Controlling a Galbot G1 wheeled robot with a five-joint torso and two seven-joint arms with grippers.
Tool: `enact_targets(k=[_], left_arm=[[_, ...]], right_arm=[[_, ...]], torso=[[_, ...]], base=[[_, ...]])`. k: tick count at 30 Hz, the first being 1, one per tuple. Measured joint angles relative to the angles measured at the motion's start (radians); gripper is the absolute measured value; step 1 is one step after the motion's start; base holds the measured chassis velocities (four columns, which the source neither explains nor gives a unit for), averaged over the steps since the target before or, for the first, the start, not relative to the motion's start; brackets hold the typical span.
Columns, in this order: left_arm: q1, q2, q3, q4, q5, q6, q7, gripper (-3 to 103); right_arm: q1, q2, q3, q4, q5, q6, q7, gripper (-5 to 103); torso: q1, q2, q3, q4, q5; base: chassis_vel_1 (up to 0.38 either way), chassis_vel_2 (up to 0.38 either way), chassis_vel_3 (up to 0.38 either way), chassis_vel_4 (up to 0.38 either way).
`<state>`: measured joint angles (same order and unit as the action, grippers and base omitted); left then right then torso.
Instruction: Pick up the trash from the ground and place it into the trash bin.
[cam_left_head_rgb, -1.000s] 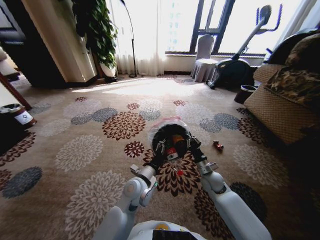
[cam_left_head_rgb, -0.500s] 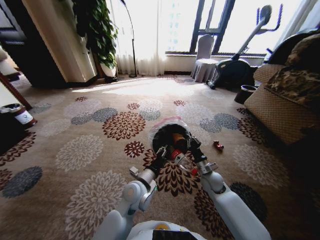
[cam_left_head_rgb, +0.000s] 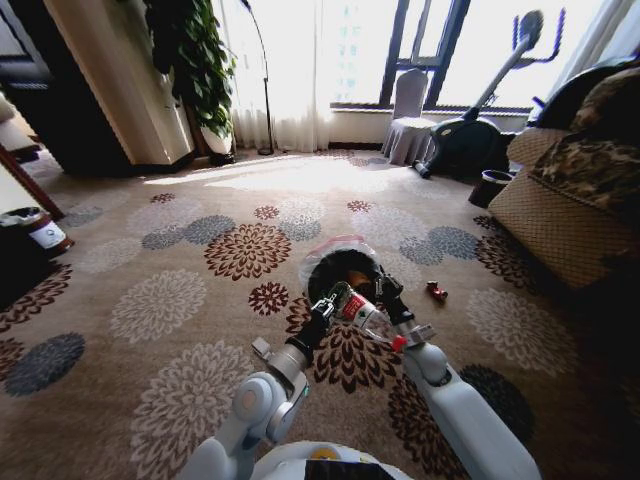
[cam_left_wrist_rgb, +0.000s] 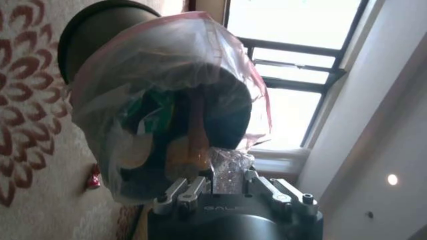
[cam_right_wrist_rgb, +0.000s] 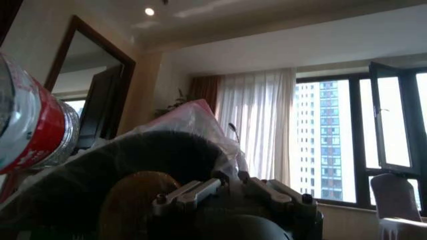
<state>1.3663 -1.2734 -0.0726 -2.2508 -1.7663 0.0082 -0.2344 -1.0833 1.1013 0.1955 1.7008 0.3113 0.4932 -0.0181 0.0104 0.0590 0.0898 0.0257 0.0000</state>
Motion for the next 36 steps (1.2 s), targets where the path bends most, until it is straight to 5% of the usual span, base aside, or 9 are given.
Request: enact_targets(k=[2, 4, 7, 8, 10, 14, 18, 27, 36], left_arm=[[0.004, 0.010, 0.000, -0.005, 0.038, 0.001, 0.035, 24], [0.003, 0.043, -0.001, 0.003, 0.208, -0.005, 0.140, 24], [-0.008, 0.070, -0.009, 0.021, 0.323, -0.019, 0.207, 24], [-0.024, 0.098, -0.025, 0.042, 0.426, -0.042, 0.277, 24], [-0.032, 0.112, -0.035, 0.053, 0.480, -0.060, 0.318, 24], [-0.073, 0.192, -0.083, 0.091, 0.747, -0.169, 0.529, 24], [-0.092, 0.243, -0.108, 0.085, 0.835, -0.238, 0.634, 24], [-0.139, 0.328, -0.106, 0.055, 0.924, -0.363, 0.718, 24], [-0.299, 0.402, -0.090, 0.153, 0.894, -0.391, 0.754, 24]], right_arm=[[0.003, -0.001, -0.001, 0.000, 0.001, -0.022, 0.000, 0], [0.013, -0.013, -0.008, 0.004, 0.010, -0.070, 0.000, 0], [0.021, -0.027, -0.012, 0.015, 0.027, -0.105, 0.000, 0], [0.032, -0.046, -0.018, 0.024, 0.050, -0.137, 0.000, 0], [0.040, -0.057, -0.021, 0.027, 0.063, -0.159, 0.000, 0], [0.094, -0.126, -0.036, 0.035, 0.120, -0.268, 0.000, 0], [0.140, -0.214, -0.065, 0.073, 0.213, -0.392, 0.000, 0], [0.192, -0.391, -0.108, 0.189, 0.382, -0.579, 0.000, 0], [0.143, -0.472, -0.056, 0.292, 0.454, -0.636, 0.000, 0]], torso=[[0.000, 0.000, 0.000, 0.0000, 0.0000], [0.000, 0.000, 0.000, 0.0001, 0.0001], [0.000, 0.000, 0.000, 0.0000, 0.0001], [0.000, 0.000, 0.000, -0.0001, -0.0003], [0.000, 0.000, 0.000, -0.0001, -0.0002], [0.000, 0.000, 0.000, 0.0000, 0.0000], [0.000, 0.000, 0.000, 0.0000, 0.0000], [0.000, 0.000, 0.000, -0.0001, 0.0002], [0.000, 0.000, 0.000, -0.0002, 0.0003]], base=[[0.000, 0.000, 0.000, 0.000], [0.000, 0.000, 0.000, 0.000], [0.000, 0.000, 0.000, 0.000], [0.000, 0.000, 0.000, 0.000], [0.000, 0.000, 0.000, 0.000], [0.000, 0.000, 0.000, 0.000], [0.000, 0.000, 0.000, 0.000], [0.000, 0.000, 0.000, 0.000], [0.000, 0.000, 0.000, 0.000]])
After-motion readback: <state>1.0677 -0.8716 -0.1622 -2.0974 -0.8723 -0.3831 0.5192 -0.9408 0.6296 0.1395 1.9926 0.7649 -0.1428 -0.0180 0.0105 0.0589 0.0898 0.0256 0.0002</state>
